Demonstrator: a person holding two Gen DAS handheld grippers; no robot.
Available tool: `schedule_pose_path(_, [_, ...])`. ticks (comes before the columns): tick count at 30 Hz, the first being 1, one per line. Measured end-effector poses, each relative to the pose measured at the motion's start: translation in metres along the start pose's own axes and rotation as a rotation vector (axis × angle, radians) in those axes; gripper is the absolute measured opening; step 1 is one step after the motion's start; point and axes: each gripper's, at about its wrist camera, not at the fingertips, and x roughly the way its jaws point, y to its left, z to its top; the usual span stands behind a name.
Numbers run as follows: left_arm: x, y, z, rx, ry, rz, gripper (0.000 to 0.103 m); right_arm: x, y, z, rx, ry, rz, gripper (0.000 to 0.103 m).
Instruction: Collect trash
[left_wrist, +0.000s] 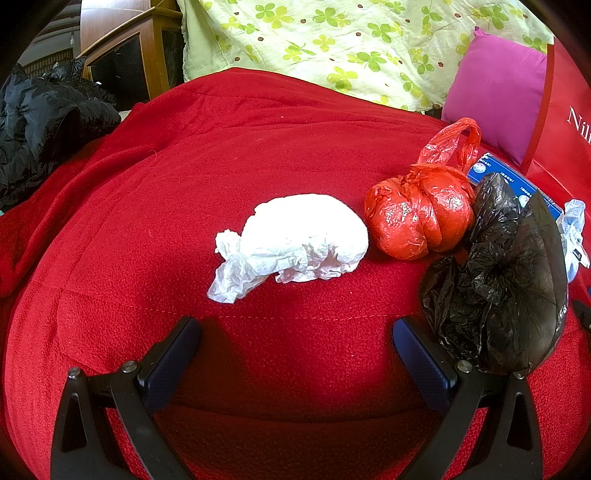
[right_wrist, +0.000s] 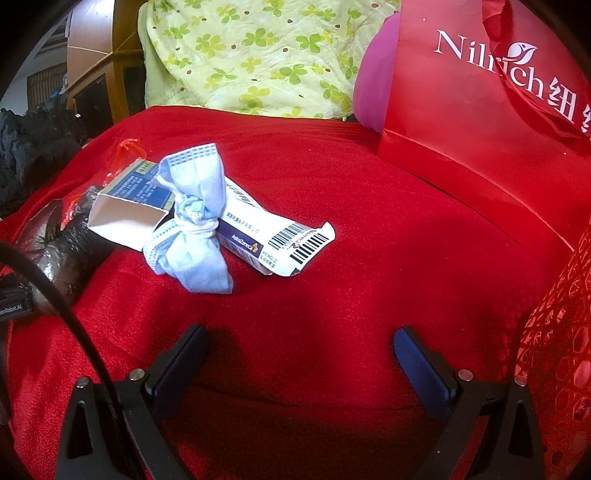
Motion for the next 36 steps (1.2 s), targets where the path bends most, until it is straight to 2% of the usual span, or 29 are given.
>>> schedule_pose_path(27, [-0.001, -0.001, 0.002, -0.008, 0.010, 0.007, 0.103, 0.000, -0.004, -0.002, 0.000, -0.004, 0.007, 0.102])
schedule_pose_path(31, [-0.011, -0.006, -0.003, -0.036, 0.033, 0.035, 0.103, 0.000, -0.004, -0.002, -0.002, -0.004, 0.005, 0.102])
schedule_pose_path(36, [-0.026, -0.008, -0.016, -0.062, 0.017, 0.035, 0.103, 0.000, -0.004, -0.002, -0.003, -0.004, 0.005, 0.102])
